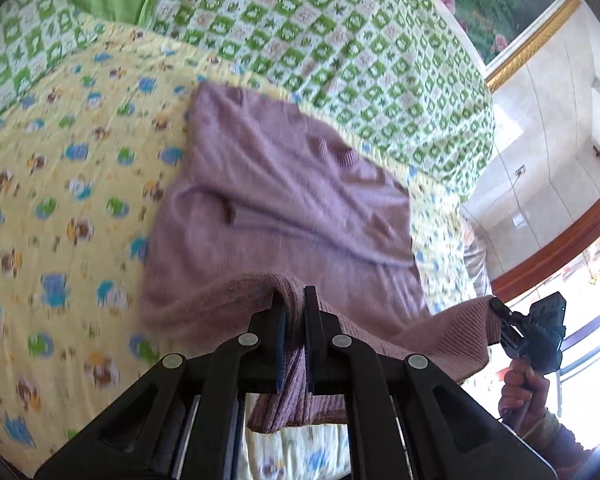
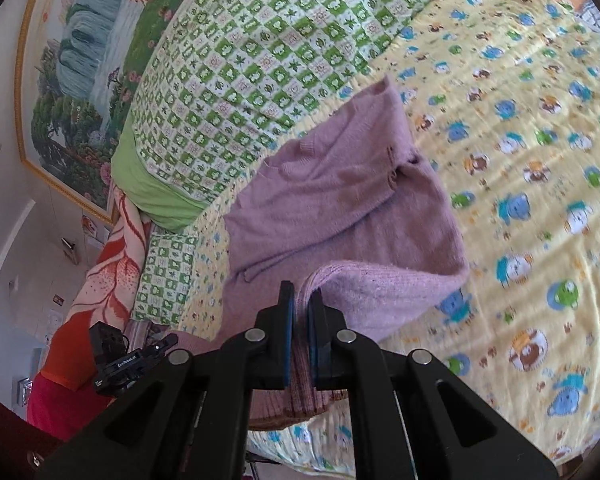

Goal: Fold small clothes

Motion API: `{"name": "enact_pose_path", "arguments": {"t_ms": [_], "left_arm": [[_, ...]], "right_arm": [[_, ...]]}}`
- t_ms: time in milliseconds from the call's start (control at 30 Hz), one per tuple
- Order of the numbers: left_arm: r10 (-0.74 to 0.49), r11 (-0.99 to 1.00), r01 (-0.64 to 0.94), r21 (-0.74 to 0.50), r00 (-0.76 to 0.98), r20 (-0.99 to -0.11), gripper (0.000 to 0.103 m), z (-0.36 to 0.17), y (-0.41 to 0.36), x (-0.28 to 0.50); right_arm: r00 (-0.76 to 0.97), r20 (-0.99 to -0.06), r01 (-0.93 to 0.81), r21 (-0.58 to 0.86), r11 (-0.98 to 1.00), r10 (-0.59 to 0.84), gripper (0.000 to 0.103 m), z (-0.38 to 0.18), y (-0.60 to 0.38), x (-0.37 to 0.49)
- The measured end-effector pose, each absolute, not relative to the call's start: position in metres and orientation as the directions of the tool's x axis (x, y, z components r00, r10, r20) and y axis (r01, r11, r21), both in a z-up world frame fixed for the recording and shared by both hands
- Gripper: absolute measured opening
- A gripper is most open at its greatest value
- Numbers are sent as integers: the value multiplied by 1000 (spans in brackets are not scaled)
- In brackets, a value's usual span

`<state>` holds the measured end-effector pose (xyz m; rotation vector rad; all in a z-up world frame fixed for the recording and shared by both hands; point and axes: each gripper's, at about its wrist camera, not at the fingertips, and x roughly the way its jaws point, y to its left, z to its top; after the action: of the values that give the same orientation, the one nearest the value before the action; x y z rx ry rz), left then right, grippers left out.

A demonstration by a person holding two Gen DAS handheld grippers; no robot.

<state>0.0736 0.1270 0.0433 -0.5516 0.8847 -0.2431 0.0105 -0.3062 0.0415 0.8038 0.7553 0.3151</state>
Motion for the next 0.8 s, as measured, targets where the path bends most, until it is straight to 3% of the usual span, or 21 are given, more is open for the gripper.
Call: {"name": "enact_pose_path", "arguments": {"t_ms": [267,800], "left_arm": [[-366,843,-59,-535,668,-649,5,51,140,149],[-277,841,-168,-514,683,-676,5,26,156,312]], "right_arm": [[729,-451,-15,741,671,514,7,54,-311,91],[758,-506,164,759,630,412,7,21,-344,255]]}}
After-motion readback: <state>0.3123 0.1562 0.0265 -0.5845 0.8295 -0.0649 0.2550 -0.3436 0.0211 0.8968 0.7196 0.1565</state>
